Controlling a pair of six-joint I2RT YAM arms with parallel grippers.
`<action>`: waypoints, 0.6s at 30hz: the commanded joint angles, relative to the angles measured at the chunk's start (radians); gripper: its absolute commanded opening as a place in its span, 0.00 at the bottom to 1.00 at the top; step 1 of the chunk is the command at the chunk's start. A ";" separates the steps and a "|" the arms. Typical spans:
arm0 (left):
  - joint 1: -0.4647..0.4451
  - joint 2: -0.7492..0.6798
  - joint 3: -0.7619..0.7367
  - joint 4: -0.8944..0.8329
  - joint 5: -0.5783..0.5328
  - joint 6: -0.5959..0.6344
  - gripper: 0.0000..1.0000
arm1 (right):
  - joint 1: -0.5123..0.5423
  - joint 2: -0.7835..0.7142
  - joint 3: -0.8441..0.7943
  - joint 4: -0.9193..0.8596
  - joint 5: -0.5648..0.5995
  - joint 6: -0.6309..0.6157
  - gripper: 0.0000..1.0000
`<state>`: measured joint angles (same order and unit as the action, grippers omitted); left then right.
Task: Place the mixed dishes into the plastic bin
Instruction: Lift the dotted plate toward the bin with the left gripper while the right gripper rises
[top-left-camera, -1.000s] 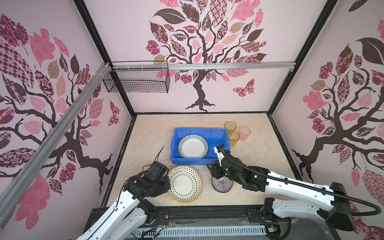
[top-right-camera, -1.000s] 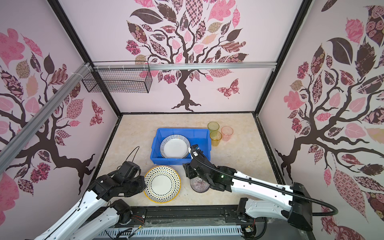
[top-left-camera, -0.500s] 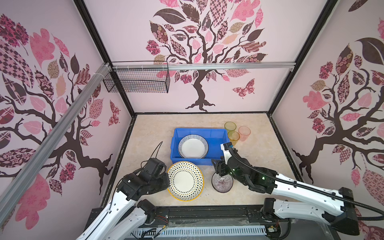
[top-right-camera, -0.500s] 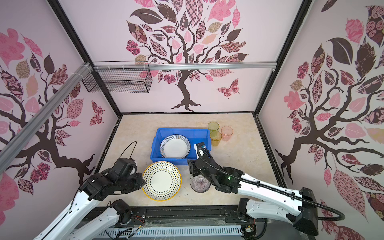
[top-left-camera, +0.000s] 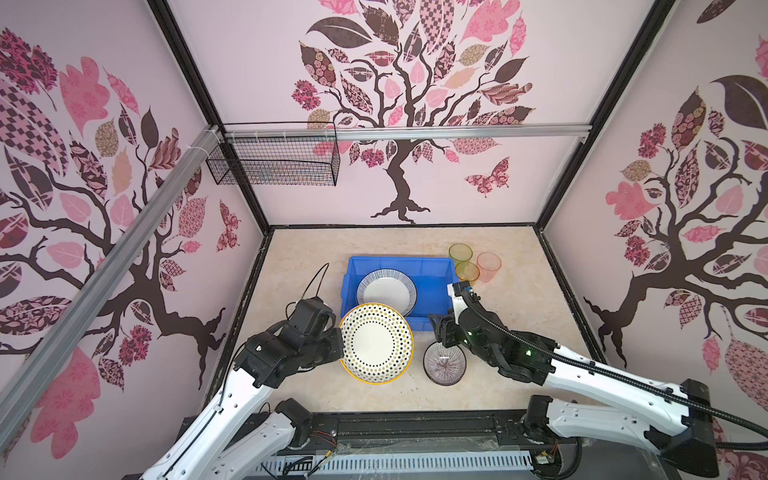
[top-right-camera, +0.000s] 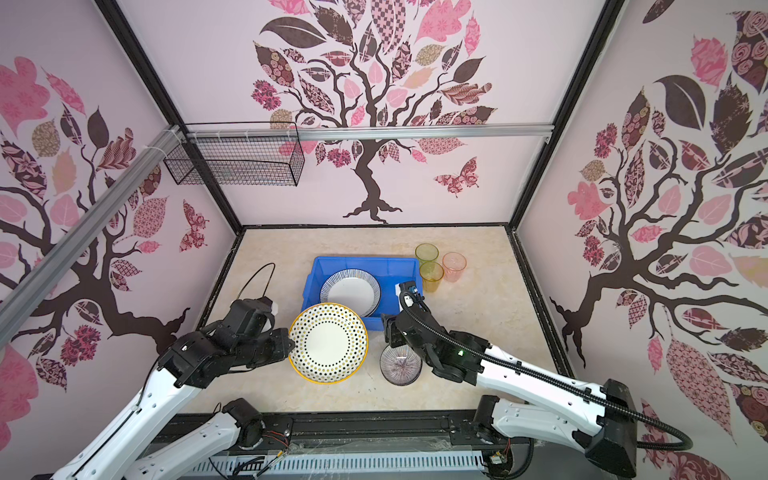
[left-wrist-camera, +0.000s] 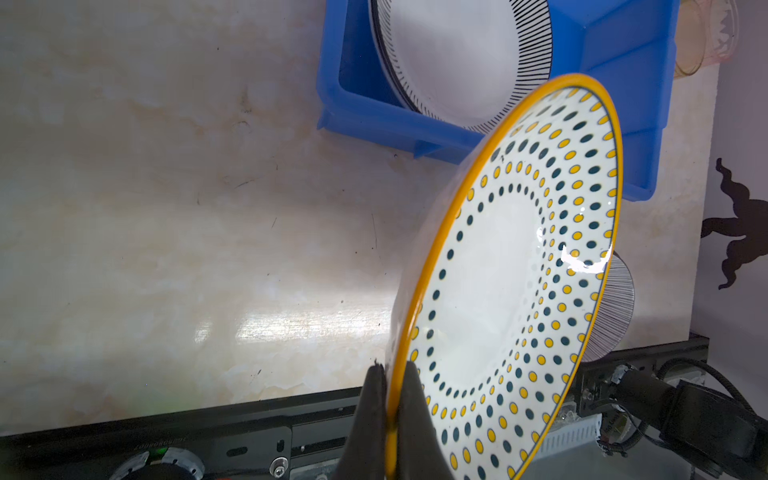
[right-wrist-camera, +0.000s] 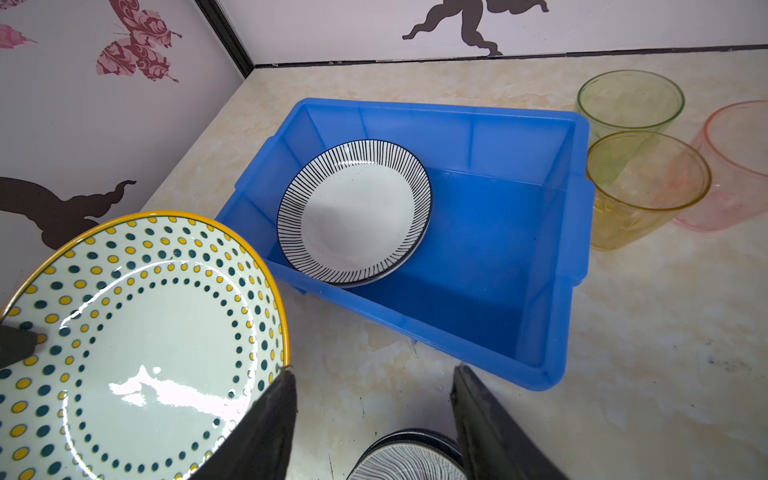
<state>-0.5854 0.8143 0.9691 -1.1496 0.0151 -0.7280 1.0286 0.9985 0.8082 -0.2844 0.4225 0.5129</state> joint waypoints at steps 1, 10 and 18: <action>-0.003 0.012 0.105 0.126 -0.006 0.033 0.00 | -0.011 -0.026 -0.004 -0.018 -0.001 0.001 0.63; 0.001 0.113 0.174 0.184 -0.018 0.082 0.00 | -0.025 -0.031 -0.014 -0.007 -0.001 -0.011 0.64; 0.082 0.204 0.220 0.245 0.052 0.127 0.00 | -0.030 -0.033 0.008 -0.009 0.029 -0.035 0.64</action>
<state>-0.5449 1.0203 1.1152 -1.0477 0.0048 -0.6186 1.0042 0.9794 0.7860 -0.2871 0.4240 0.4946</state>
